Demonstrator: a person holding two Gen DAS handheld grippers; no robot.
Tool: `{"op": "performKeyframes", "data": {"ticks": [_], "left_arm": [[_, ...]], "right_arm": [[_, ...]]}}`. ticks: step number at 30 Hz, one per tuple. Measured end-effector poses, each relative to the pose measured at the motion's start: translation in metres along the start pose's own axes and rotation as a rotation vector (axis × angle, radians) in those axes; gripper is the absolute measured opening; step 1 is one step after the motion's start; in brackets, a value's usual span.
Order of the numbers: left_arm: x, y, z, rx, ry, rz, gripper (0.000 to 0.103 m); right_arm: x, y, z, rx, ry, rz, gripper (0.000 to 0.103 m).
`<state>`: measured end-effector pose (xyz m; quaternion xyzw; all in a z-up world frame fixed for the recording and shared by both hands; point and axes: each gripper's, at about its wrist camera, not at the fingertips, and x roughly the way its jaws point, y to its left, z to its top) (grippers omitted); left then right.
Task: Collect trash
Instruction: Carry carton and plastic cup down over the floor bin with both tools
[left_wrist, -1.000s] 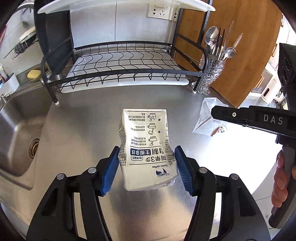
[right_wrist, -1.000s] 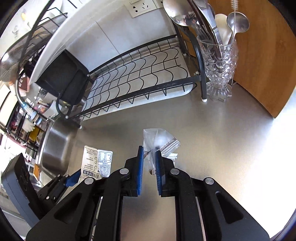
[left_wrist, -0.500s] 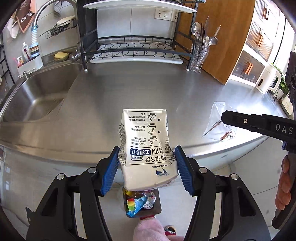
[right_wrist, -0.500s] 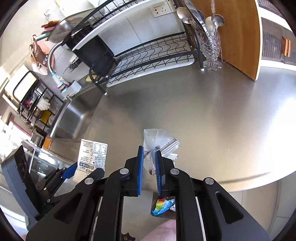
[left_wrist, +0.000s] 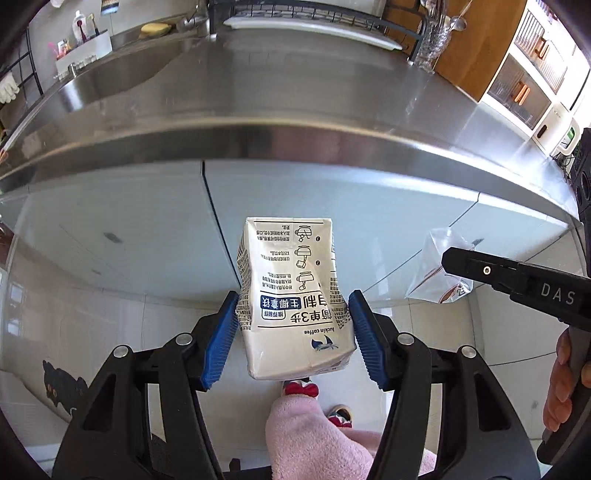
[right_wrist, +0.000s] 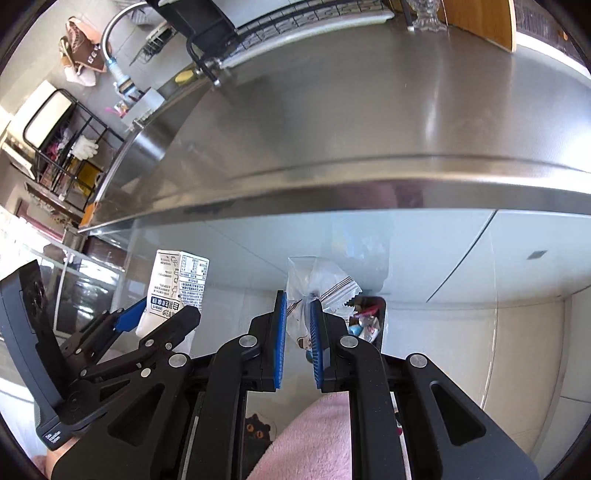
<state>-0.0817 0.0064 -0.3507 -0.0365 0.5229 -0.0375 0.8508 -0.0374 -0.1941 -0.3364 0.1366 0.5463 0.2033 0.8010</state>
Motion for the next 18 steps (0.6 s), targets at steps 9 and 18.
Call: {"op": "performKeyframes", "data": {"ticks": [9, 18], "left_arm": [[0.081, 0.030, -0.034, -0.031, 0.086, -0.028, 0.057], [0.164, 0.040, -0.061, -0.005, 0.180, -0.034, 0.057]], "right_arm": [[0.084, -0.023, -0.026, 0.051, 0.106, -0.056, 0.013], [0.163, -0.038, -0.047, 0.059, 0.147, -0.087, 0.013]]}}
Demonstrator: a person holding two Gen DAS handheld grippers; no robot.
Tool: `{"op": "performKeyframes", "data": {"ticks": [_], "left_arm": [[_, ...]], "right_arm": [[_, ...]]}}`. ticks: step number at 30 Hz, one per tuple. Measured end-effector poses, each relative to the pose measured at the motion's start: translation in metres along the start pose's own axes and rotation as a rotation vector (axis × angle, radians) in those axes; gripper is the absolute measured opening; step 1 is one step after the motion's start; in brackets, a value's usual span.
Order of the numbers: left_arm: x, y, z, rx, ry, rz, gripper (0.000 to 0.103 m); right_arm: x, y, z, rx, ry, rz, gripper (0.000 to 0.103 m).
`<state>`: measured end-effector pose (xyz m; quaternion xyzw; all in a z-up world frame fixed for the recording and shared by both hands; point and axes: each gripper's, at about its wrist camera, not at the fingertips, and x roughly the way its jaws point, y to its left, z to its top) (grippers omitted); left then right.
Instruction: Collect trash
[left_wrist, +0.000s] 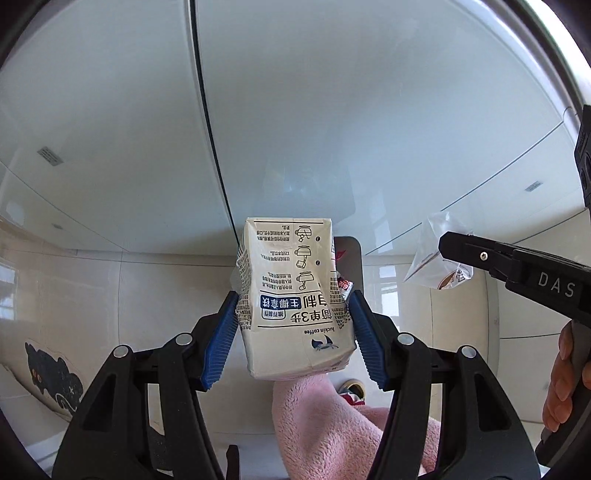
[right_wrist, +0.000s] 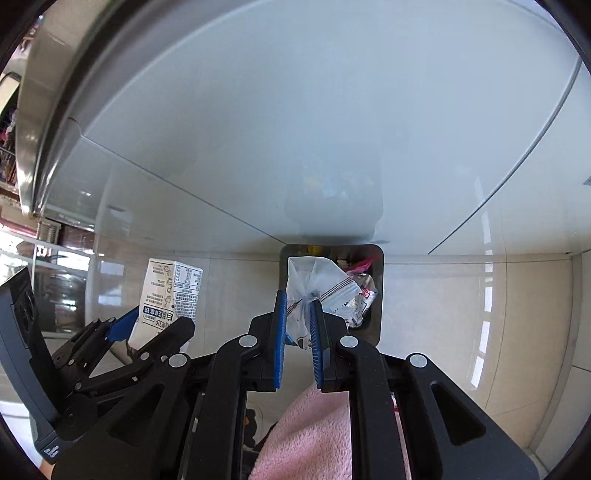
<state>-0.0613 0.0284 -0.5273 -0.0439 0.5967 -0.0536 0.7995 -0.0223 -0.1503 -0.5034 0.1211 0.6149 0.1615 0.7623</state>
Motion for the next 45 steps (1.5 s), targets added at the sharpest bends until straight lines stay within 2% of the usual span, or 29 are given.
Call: {"op": "performKeyframes", "data": {"ticks": [6, 12, 18, 20, 22, 26, 27, 30, 32, 34, 38, 41, 42, 43, 45], "left_arm": [[0.037, -0.002, 0.003, 0.008, 0.028, -0.012, 0.057], [0.059, -0.006, 0.009, 0.032, 0.033, -0.015, 0.058], [0.062, -0.001, 0.011, 0.024, 0.041, -0.023, 0.060], [0.057, 0.000, 0.005, 0.026, 0.037, -0.024, 0.066], [0.054, 0.002, 0.005, 0.033, 0.030, -0.018, 0.072], [0.041, 0.000, 0.009, 0.034, 0.019, -0.012, 0.076], [0.038, 0.001, 0.009, 0.033, 0.016, -0.010, 0.078], [0.030, -0.003, 0.013, 0.026, 0.007, -0.005, 0.080], [0.021, -0.005, 0.014, 0.025, -0.001, -0.001, 0.081], [0.015, -0.003, 0.014, 0.020, -0.009, 0.005, 0.081], [-0.014, -0.006, 0.018, 0.000, -0.031, 0.008, 0.082], [-0.043, -0.009, 0.022, -0.012, -0.053, 0.015, 0.088], [-0.053, -0.012, 0.023, -0.017, -0.062, 0.019, 0.092], [-0.065, -0.014, 0.024, -0.021, -0.073, 0.021, 0.095], [-0.087, -0.019, 0.027, -0.020, -0.093, 0.021, 0.095]], "right_arm": [[0.041, -0.001, -0.004, -0.031, 0.021, -0.041, 0.013], [0.067, -0.013, 0.002, 0.042, 0.045, -0.001, 0.014], [0.082, -0.022, 0.008, 0.118, 0.066, 0.030, 0.018], [0.083, -0.024, 0.009, 0.125, 0.061, 0.026, 0.023], [0.082, -0.023, 0.010, 0.140, 0.057, 0.028, 0.042], [0.076, -0.023, 0.013, 0.156, 0.056, 0.030, 0.048], [0.075, -0.023, 0.016, 0.158, 0.059, 0.028, 0.056], [0.070, -0.023, 0.016, 0.170, 0.054, 0.031, 0.071], [0.067, -0.021, 0.018, 0.172, 0.067, 0.034, 0.074], [0.065, -0.020, 0.018, 0.191, 0.095, 0.056, 0.083], [0.048, -0.014, 0.017, 0.203, 0.084, 0.060, 0.084], [0.024, -0.010, 0.016, 0.183, 0.069, 0.046, 0.089], [0.015, -0.009, 0.016, 0.176, 0.060, 0.039, 0.097], [0.005, -0.008, 0.014, 0.171, 0.051, 0.036, 0.099], [-0.017, -0.004, 0.013, 0.159, 0.047, 0.036, 0.100]]}}
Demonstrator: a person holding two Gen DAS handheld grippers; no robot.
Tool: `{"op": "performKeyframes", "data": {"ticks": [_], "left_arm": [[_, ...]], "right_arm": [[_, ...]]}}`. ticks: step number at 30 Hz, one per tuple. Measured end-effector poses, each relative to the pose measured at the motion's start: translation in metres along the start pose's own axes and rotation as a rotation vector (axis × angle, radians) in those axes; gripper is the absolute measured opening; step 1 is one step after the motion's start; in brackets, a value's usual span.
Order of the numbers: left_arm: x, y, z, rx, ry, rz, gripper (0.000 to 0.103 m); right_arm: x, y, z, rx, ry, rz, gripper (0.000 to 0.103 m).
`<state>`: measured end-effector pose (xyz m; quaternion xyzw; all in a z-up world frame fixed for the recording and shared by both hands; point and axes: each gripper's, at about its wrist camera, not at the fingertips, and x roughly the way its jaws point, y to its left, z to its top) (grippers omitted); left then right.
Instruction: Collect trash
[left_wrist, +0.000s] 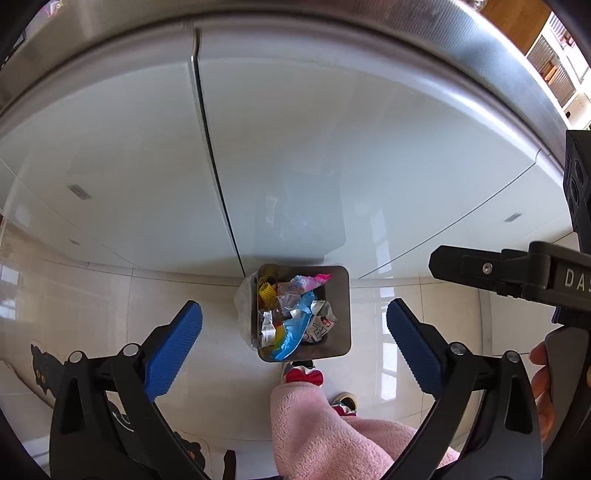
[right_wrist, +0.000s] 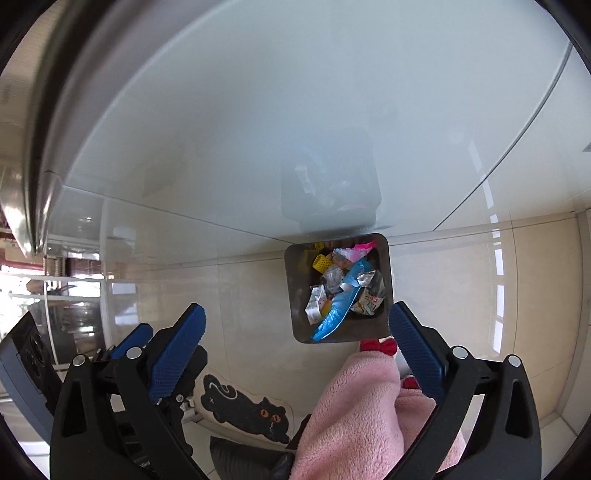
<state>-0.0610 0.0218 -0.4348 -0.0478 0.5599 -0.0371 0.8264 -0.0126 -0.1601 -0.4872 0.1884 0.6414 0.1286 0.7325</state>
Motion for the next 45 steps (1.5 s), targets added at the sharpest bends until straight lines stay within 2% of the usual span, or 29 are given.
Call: {"op": "performKeyframes", "data": {"ticks": [6, 12, 21, 35, 40, 45], "left_arm": [[-0.065, -0.014, 0.014, 0.035, -0.065, 0.016, 0.095], [-0.128, -0.025, 0.030, 0.057, -0.138, 0.030, 0.095], [-0.208, -0.044, 0.057, 0.086, -0.215, 0.044, 0.095], [-0.293, -0.062, 0.118, 0.073, -0.396, 0.060, 0.095], [-0.310, -0.068, 0.135, 0.083, -0.421, 0.060, 0.095], [-0.321, -0.072, 0.144, 0.096, -0.442, 0.068, 0.095]], "right_arm": [[-0.068, 0.012, -0.006, -0.060, -0.049, -0.022, 0.100], [-0.140, 0.024, -0.007, -0.134, -0.162, -0.060, 0.100], [-0.225, 0.035, -0.007, -0.169, -0.298, -0.140, 0.100], [-0.331, 0.065, 0.010, -0.149, -0.498, -0.242, 0.100], [-0.358, 0.074, 0.013, -0.158, -0.568, -0.266, 0.100], [-0.373, 0.076, 0.018, -0.158, -0.591, -0.276, 0.100]]}}
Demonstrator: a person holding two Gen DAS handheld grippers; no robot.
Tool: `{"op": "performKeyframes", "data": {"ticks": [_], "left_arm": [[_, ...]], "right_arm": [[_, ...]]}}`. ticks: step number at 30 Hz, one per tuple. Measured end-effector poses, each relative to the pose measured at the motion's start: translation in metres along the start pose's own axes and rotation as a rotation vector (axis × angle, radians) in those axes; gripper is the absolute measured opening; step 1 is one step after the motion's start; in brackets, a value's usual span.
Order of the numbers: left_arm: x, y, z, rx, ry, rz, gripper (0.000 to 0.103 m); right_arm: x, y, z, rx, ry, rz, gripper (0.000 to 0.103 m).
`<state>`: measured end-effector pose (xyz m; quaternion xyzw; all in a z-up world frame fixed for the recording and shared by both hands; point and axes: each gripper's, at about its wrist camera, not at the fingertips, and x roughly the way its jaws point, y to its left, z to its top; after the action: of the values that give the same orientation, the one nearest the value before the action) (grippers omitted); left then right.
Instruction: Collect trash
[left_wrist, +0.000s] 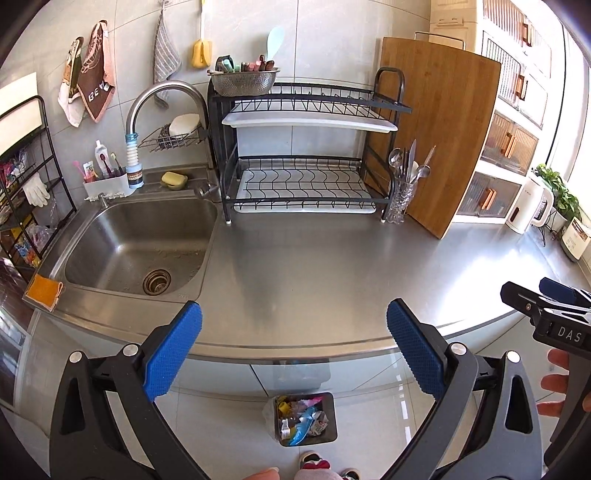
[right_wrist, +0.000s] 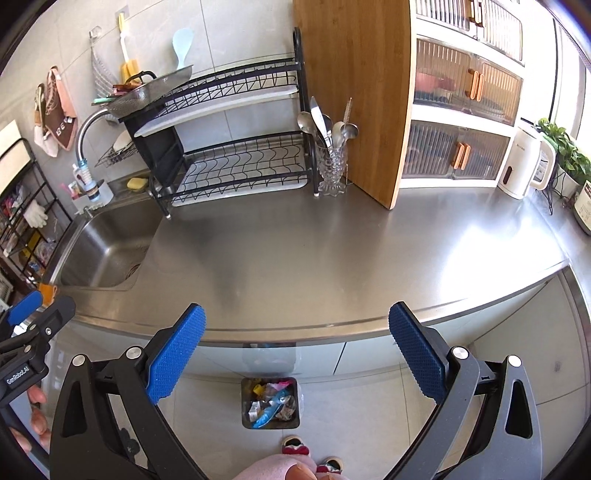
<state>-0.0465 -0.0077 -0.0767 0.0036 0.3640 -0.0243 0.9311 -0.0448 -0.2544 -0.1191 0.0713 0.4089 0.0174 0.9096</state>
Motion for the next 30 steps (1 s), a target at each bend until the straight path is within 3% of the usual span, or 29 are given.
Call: {"op": "performKeyframes", "data": {"ticks": [16, 30], "left_arm": [[-0.010, 0.006, 0.027, -0.009, -0.052, 0.020, 0.095], [-0.012, 0.001, 0.028, -0.008, -0.060, 0.043, 0.095]], "right_arm": [[-0.036, 0.017, 0.030, -0.023, -0.113, -0.023, 0.100], [-0.039, 0.021, 0.034, -0.033, -0.137, -0.021, 0.100]]}}
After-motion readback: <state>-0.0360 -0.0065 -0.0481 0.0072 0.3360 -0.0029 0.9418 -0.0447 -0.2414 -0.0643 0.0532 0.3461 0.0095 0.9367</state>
